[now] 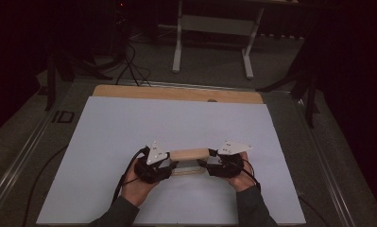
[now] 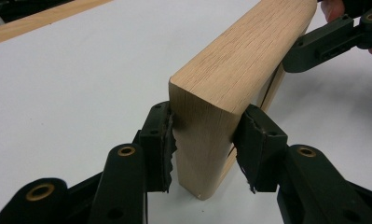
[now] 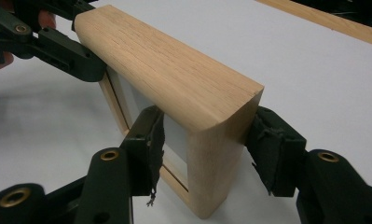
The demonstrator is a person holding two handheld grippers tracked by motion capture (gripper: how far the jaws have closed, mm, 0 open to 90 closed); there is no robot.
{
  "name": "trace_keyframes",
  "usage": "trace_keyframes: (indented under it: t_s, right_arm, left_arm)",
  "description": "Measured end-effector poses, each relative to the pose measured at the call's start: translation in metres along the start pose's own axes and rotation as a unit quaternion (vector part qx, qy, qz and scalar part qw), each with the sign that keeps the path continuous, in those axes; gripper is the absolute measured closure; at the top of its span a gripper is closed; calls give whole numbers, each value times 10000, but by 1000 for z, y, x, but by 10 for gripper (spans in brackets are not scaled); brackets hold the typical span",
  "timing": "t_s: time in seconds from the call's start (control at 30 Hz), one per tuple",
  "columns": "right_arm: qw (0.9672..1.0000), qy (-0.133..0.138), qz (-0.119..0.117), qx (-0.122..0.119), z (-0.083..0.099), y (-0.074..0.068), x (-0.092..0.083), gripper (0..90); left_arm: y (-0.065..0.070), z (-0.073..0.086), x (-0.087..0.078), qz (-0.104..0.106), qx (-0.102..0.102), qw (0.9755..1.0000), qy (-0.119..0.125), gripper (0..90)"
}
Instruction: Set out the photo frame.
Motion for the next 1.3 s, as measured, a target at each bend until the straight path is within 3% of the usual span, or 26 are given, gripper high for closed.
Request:
trace_keyframes:
  t_s: [1.3]
  right_arm:
    - [10000, 64, 37, -55, -6, -4, 2, 502]
  left_arm:
    - [-9, 1, -2, 50, -109, 9999, 14, 572]
Point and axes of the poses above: each handheld gripper's, and its own axes: x roughly forward along the jaws, z roughly out of its underside, y roughly to its right, the point moved 8 cm from there along x, roughly forward along the jaws, and after that the axes turned 3 degrees about y, right-handed, at the moved point
